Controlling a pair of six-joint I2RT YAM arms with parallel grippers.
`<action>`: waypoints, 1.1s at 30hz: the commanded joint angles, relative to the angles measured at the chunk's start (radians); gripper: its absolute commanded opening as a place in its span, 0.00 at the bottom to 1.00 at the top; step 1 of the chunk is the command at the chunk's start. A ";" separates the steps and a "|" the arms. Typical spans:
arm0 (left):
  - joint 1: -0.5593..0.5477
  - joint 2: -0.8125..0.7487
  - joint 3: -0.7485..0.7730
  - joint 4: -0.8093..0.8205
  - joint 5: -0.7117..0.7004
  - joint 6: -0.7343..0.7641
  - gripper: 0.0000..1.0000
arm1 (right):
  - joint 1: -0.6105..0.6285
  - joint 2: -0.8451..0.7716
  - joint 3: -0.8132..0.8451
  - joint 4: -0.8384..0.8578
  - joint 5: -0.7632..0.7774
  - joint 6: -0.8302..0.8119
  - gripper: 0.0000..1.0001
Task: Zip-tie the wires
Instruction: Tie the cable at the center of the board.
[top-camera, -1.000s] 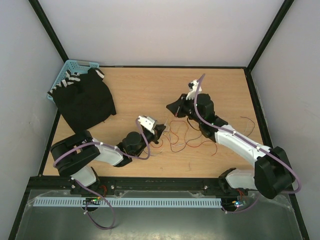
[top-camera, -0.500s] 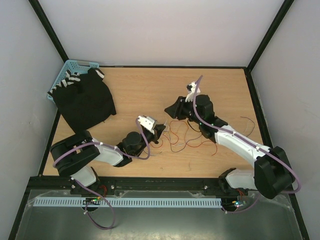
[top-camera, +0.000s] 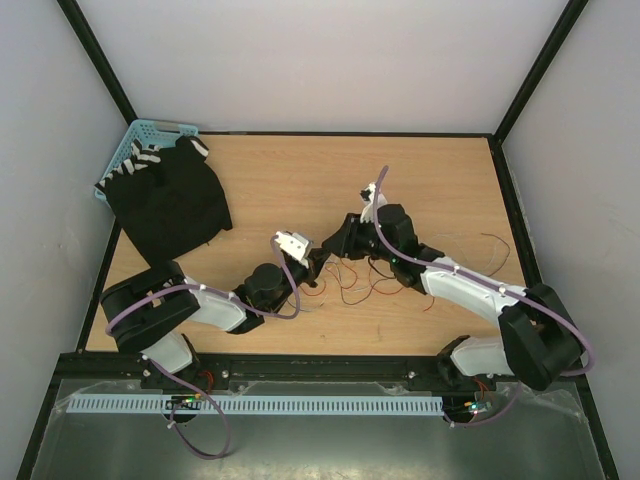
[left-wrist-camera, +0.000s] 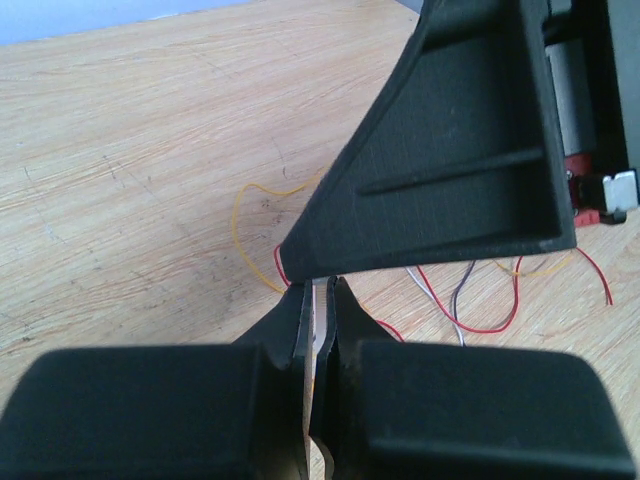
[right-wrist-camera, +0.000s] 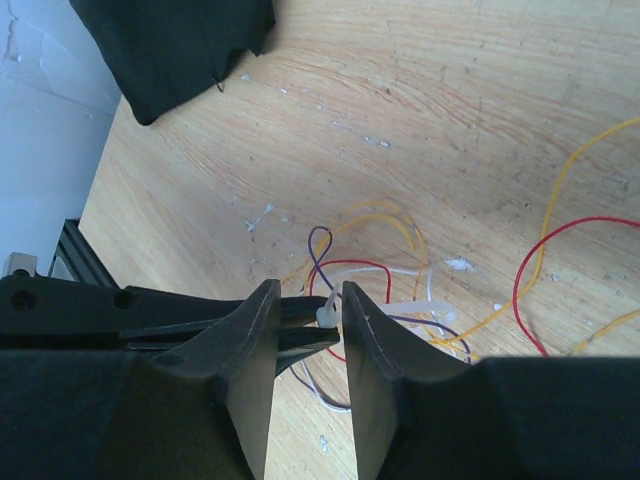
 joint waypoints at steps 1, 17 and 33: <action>-0.002 -0.026 0.008 0.019 -0.019 -0.019 0.00 | 0.015 0.013 -0.026 0.052 -0.008 0.035 0.39; -0.002 -0.034 -0.008 0.018 -0.041 -0.060 0.00 | 0.018 -0.031 0.018 0.038 0.117 -0.029 0.00; -0.015 0.000 -0.030 0.019 -0.043 -0.128 0.00 | -0.038 -0.031 0.104 0.039 0.108 -0.057 0.00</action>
